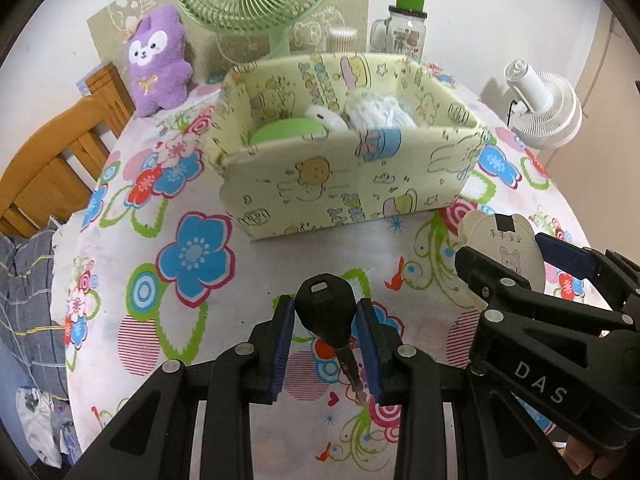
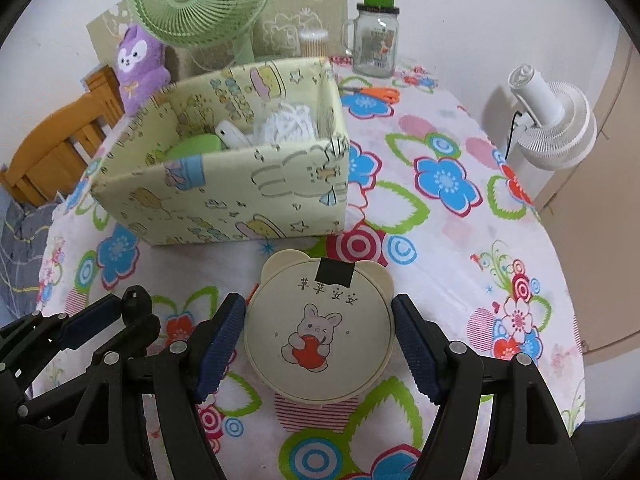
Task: Organize rigid objects
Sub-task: 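Carry the black key and bear case with both tools over the fabric box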
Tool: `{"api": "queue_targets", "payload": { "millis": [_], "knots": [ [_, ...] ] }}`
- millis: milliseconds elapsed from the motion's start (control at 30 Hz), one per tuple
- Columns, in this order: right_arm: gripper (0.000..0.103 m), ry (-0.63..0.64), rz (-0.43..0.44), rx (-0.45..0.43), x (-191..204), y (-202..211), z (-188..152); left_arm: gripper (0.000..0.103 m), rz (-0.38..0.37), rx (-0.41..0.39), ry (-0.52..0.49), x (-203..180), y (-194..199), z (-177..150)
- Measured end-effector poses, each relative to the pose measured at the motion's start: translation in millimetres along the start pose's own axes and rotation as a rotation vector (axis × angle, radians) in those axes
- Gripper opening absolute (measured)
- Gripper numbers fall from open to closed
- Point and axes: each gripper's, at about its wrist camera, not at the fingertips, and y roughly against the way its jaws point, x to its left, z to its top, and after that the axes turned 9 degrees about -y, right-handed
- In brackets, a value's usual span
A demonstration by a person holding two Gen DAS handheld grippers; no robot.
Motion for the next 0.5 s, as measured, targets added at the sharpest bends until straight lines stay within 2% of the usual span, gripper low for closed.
{"api": "queue_targets", "payload": {
  "millis": [500],
  "knots": [
    [0.077, -0.013, 0.022, -0.081, -3.3, 42.1, 11.9, 0.031, 0.028, -0.083, -0.027, -4.7, 40.2, 12.7]
  ]
}}
